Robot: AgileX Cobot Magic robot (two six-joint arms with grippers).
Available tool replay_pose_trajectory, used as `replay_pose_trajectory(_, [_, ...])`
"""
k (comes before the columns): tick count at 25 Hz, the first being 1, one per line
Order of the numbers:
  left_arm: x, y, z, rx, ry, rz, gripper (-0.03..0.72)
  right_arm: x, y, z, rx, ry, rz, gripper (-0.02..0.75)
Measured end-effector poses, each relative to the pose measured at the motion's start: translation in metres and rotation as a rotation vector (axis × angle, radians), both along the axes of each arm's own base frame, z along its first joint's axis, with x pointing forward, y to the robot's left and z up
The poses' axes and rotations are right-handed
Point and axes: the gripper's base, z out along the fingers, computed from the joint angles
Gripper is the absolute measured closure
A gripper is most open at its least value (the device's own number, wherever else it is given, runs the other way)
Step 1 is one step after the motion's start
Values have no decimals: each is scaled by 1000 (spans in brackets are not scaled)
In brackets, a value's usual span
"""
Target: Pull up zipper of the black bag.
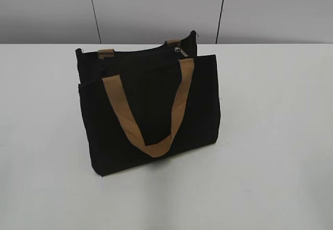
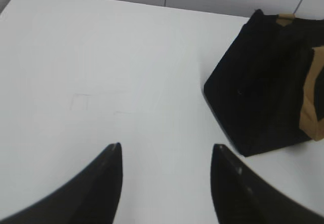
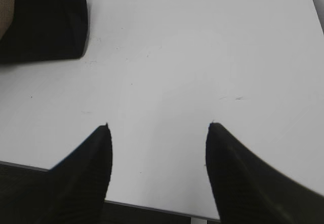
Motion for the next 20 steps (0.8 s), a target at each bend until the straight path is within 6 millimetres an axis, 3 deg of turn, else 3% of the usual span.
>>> replay_pose_trajectory(20, [0, 2, 0, 97, -11, -22, 270, 0, 0, 0, 0, 0, 0, 280])
